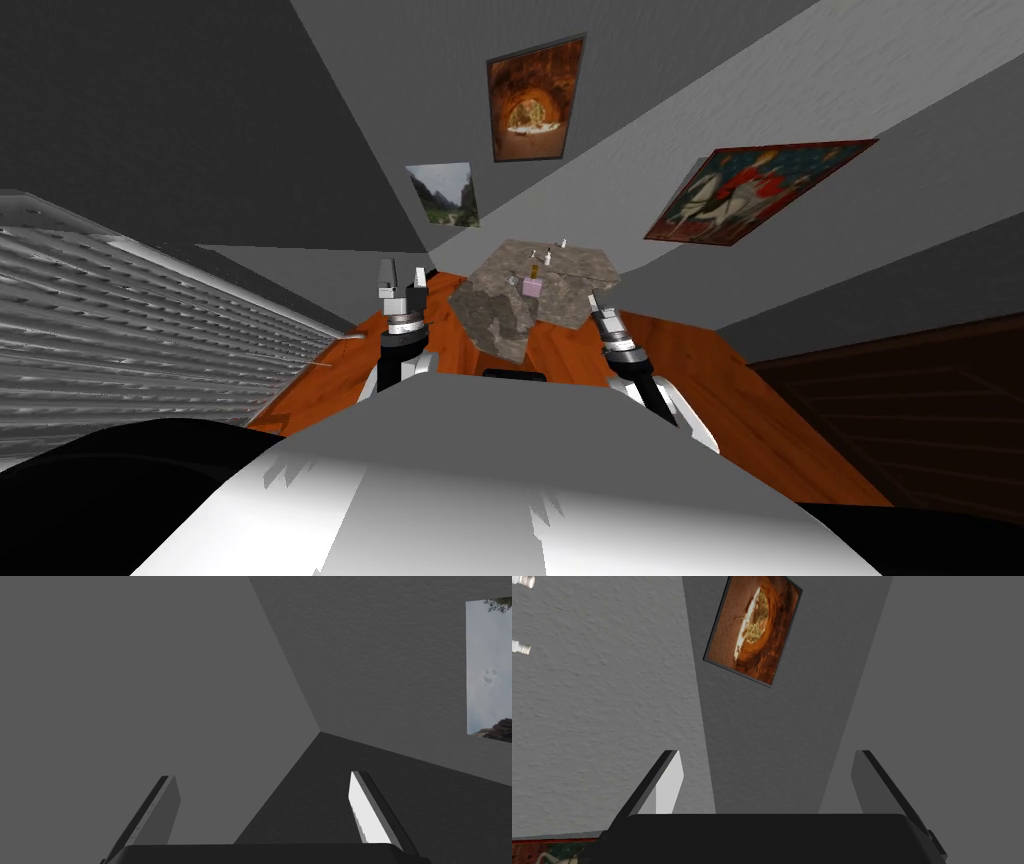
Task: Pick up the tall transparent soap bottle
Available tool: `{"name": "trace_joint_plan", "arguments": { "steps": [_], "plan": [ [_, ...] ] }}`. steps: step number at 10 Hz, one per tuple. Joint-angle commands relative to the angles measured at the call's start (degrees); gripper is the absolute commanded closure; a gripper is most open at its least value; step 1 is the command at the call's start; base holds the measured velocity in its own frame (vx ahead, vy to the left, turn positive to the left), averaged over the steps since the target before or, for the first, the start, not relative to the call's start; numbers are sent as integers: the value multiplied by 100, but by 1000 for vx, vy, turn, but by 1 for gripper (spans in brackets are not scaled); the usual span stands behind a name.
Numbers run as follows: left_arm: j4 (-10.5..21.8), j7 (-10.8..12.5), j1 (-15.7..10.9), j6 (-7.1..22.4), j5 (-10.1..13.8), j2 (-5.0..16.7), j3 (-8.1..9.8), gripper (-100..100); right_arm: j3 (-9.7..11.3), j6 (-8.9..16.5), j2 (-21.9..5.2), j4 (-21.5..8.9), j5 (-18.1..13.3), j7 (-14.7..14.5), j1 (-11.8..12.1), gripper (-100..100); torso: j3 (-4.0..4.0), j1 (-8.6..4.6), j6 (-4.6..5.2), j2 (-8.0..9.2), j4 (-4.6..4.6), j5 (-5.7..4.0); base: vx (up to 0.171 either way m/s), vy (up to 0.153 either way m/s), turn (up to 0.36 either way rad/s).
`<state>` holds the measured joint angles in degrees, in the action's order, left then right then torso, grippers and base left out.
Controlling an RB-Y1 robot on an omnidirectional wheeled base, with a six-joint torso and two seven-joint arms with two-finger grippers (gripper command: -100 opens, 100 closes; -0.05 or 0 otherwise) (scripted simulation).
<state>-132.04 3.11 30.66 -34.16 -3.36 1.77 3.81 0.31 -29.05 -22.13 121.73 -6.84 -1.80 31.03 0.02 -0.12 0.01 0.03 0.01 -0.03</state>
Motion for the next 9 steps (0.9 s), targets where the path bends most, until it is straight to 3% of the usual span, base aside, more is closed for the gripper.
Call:
{"name": "trace_joint_plan", "arguments": {
  "steps": [1, 9],
  "plan": [
    [0, 0, 0, 0, 0, 0, 0, 0, 67, -155, -286, -254, -150, -34, 1, -100, 0, 0, 0, 0, 0, 0, -14, -30, 146],
    [0, 0, 0, 0, 0, 0, 0, 0, 259, -495, -1548, -838, -550, -90, 83, -100, -2, 1, -2, -4, -1, 0, -11, -28, 105]
  ]
}}
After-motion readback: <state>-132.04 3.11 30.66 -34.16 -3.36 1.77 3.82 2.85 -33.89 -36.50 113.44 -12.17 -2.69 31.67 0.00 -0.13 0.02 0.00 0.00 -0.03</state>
